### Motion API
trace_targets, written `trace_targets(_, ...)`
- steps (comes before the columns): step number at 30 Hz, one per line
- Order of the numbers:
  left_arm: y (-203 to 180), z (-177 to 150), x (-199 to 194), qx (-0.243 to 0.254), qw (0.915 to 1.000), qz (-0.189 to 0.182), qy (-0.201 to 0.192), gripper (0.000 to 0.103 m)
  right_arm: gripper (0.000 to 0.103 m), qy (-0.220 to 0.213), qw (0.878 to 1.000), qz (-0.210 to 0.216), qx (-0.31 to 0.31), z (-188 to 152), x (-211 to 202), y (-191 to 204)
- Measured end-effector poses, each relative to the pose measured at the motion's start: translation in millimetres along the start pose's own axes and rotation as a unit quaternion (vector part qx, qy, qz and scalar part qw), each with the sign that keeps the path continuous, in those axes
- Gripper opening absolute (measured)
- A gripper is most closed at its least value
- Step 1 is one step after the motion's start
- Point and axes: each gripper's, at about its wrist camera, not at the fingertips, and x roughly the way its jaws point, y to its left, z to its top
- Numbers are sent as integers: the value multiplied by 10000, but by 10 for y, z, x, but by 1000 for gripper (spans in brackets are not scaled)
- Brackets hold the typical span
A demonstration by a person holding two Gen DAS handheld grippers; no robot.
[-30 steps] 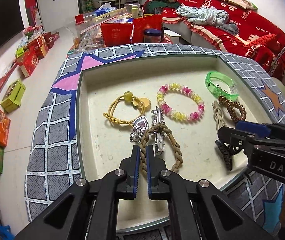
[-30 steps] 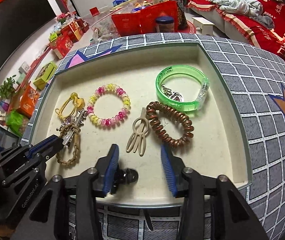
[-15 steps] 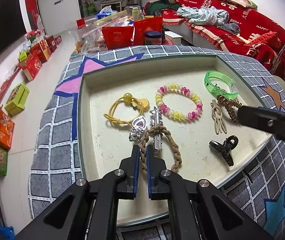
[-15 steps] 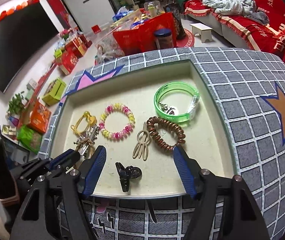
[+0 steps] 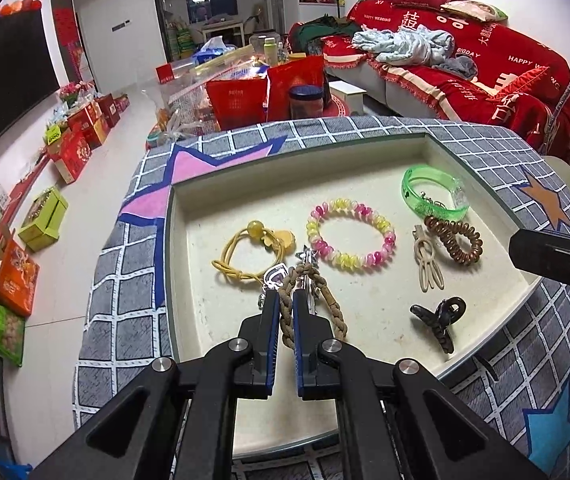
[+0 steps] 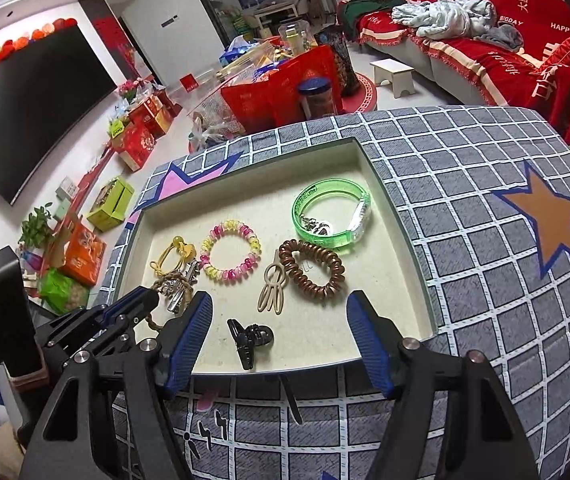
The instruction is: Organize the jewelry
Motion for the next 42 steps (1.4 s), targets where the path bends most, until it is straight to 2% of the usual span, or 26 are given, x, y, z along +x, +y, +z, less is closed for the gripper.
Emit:
trace_targets(16, 123, 41, -56, -279, 9996, 13, -106, 24, 73, -79, 9999, -104, 98, -36, -109, -150)
trace_targets(17, 124, 39, -68, -295, 9995, 30, -115, 58, 73, -80, 9999, -106, 100, -38, -111, -152)
trace_targets(18, 136, 43, -82, -329, 9993, 83, -126, 103, 73, -84, 9999, -104, 98, -38, -110, -150)
trace_targets(20, 149, 45, -118, -358, 9982, 300, -388, 103, 73, -94, 9998, -110, 104, -45, -113, -157)
trace_targets(27, 118, 19, -24, -199, 9984, 314, -433, 103, 73, -99, 9998, -146, 64, -74, -132, -177)
trace_targets(30, 127, -24, 9, -254, 9985, 295, -377, 103, 86, -139, 9997, -200, -95, -99, -147, -149)
trace_targets(36, 132, -106, -138, -271, 9983, 350, -382, 103, 88, -284, 9987, -265, -319, -166, -205, -60)
trace_targets(38, 139, -148, -187, -306, 9983, 335, -379, 103, 101, -398, 9977, -356, -424, -200, -234, -25)
trace_targets(42, 137, -239, -315, -369, 9977, 385, -411, 103, 103, -675, 9947, -381, -679, -283, -326, 81)
